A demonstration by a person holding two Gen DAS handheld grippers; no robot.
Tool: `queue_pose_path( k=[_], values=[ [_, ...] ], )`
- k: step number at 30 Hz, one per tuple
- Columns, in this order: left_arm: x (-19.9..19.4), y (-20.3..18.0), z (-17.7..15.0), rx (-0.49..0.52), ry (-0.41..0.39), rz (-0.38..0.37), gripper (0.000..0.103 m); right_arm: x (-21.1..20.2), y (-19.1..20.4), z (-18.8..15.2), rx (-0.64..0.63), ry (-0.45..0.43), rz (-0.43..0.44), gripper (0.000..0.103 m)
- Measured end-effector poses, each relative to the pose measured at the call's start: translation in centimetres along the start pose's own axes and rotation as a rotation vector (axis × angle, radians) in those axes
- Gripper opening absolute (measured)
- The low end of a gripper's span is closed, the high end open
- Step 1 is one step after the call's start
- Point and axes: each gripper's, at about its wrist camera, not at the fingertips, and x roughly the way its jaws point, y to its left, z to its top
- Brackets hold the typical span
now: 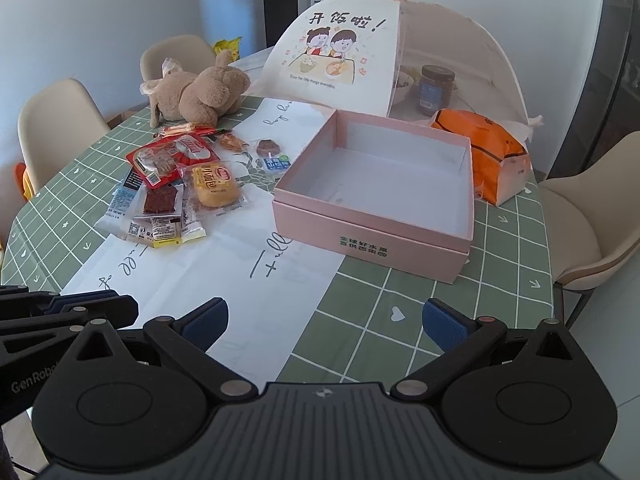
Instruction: Organize snacks
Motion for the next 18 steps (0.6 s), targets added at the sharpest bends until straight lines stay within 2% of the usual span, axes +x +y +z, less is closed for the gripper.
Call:
queue_pose_path(
  k=[18],
  values=[
    [0.19, -0.22, 0.02, 0.006, 0.007, -0.002, 0.012, 0.18, -0.27, -0.13, 0.011, 0.001, -0.002, 0.103]
  ],
)
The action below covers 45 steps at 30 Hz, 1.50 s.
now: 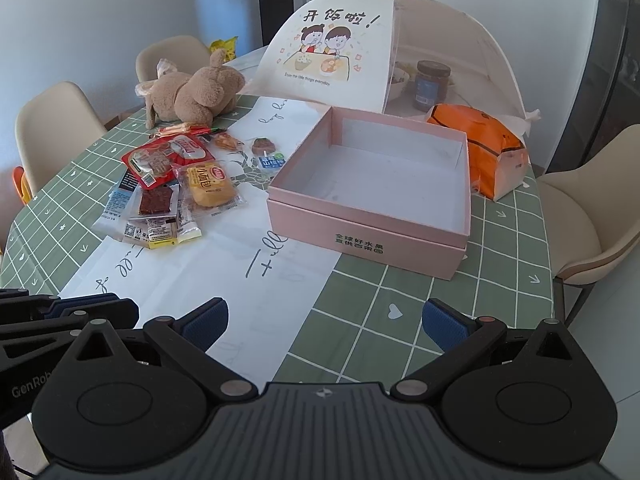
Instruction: Organize snacks
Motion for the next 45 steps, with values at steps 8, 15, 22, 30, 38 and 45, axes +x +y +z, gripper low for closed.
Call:
queue_pose_path(
  k=[8, 15, 22, 30, 38, 45],
  values=[
    [0.0, -0.1, 0.0, 0.001, 0.002, 0.0, 0.012, 0.1, -0.1, 0.0, 0.004, 0.0, 0.0, 0.103],
    [0.5, -0.3, 0.1, 0.011, 0.012, -0.001, 0.012, 0.3, -0.4, -0.1, 0.013, 0.004, -0.001, 0.103],
    [1.4, -0.4, 0.5, 0.018, 0.039, 0.002, 0.012, 0.8, -0.6, -0.1, 0.028, 0.013, -0.006, 0.103],
    [4.5, 0.1, 2.5, 0.049, 0.07, -0.062, 0.013, 3.5, -2.5, -0.2, 0.067, 0.085, -0.006, 0.103],
    [6.8, 1.0, 4.6, 0.065, 0.113, -0.122, 0.013, 5.5, -3.0, 0.9, 0.05, 0.089, -0.06, 0.103],
    [8.3, 0.8, 4.3, 0.093, 0.155, -0.211, 0.013, 6.6, -3.0, 1.2, 0.069, 0.098, -0.06, 0.103]
  ],
)
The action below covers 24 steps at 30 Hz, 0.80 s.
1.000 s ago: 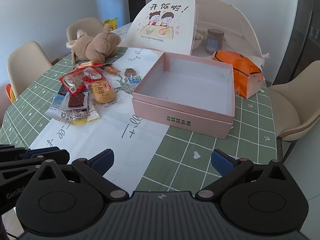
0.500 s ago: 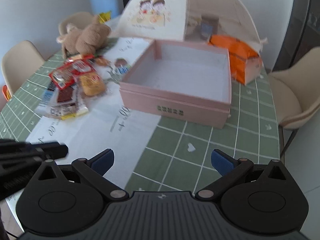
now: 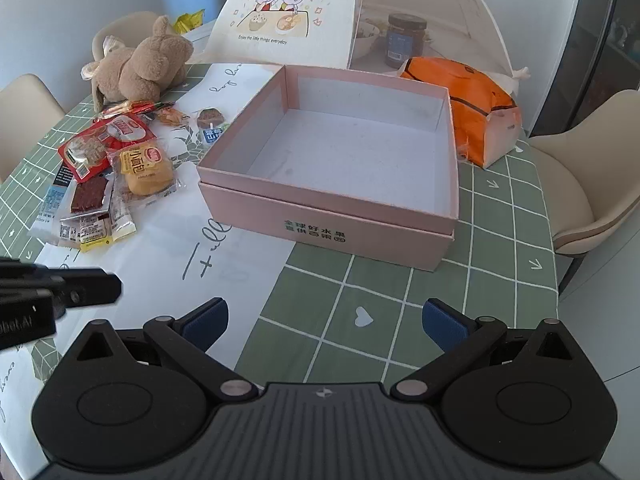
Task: Organize snacks
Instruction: 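Move both tools toward the snack pile beside the plush bunny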
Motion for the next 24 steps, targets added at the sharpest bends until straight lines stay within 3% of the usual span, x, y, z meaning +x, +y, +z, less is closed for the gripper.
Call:
queue_pose_path(
  k=[6, 9, 13, 15, 18, 20, 22, 24],
  values=[
    [1.5, -0.9, -0.1, 0.07, 0.055, 0.01, 0.013, 1.0, -0.4, 0.1, 0.019, 0.024, 0.01, 0.103],
    [2.2, -0.7, 0.2, 0.165, 0.088, -0.009, 0.013, 1.8, -0.5, 0.3, 0.033, 0.028, 0.022, 0.103],
    [2.8, 1.5, 2.0, 0.298, 0.2, -0.084, 0.013, 3.2, 0.4, 1.3, 0.094, 0.078, -0.061, 0.103],
    [2.3, 3.2, 3.3, 0.374, 0.168, -0.092, 0.013, 3.0, 1.2, 2.5, 0.134, 0.087, -0.089, 0.103],
    [3.2, 6.4, 5.3, 0.272, 0.183, -0.097, 0.013, 2.5, 2.4, 3.1, 0.22, 0.006, -0.14, 0.103],
    [4.4, 7.9, 6.1, 0.19, 0.221, -0.121, 0.013, 2.8, 3.1, 3.0, 0.264, 0.033, -0.115, 0.103],
    [5.0, 8.2, 6.2, 0.208, 0.22, -0.109, 0.013, 2.3, 3.1, 2.5, 0.299, 0.03, -0.071, 0.103],
    [4.9, 8.2, 6.0, 0.258, 0.226, -0.092, 0.013, 1.8, 2.9, 2.0, 0.291, 0.014, -0.088, 0.103]
  ],
)
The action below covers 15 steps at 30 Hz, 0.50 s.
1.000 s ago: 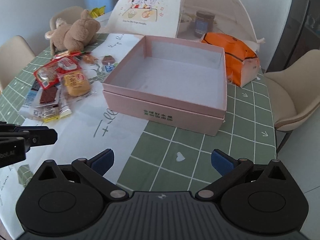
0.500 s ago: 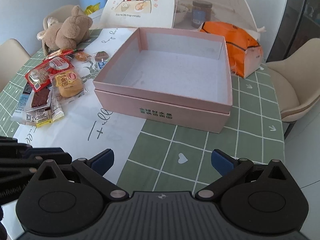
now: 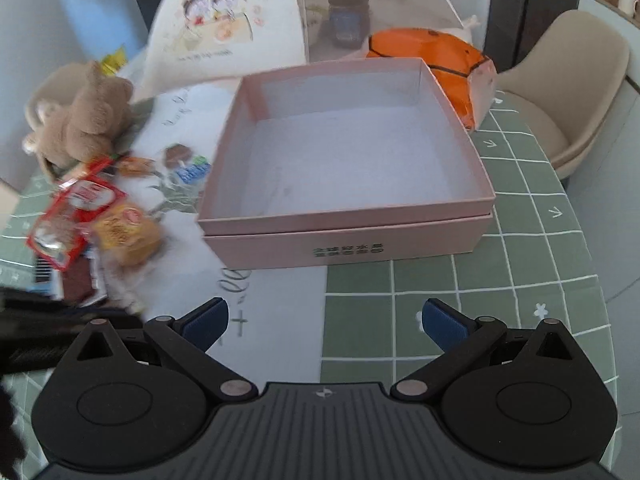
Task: Organize snacks
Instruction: 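Move both tools toward the snack pile beside the plush bunny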
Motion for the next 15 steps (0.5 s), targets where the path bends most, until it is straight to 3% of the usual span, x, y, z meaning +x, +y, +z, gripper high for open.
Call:
queue_pose_path(
  k=[4, 8, 12, 15],
  values=[
    [-1.2, 1.2, -0.5, 0.144, -0.011, 0.063, 0.014, -0.7, -1.0, -0.3, 0.052, 0.012, -0.046, 0.103],
    [-1.7, 4.4, -0.7, 0.169, -0.018, 0.091, 0.014, 0.0, 0.4, -1.3, 0.069, 0.058, -0.072, 0.103],
    [-2.3, 6.7, -0.6, 0.14, -0.052, 0.023, 0.014, 1.2, 3.0, -2.8, 0.085, 0.118, -0.026, 0.103],
    [-3.2, 7.4, 0.3, 0.092, -0.094, -0.078, 0.015, 1.3, 5.1, -3.7, 0.072, 0.14, -0.011, 0.103]
  ],
)
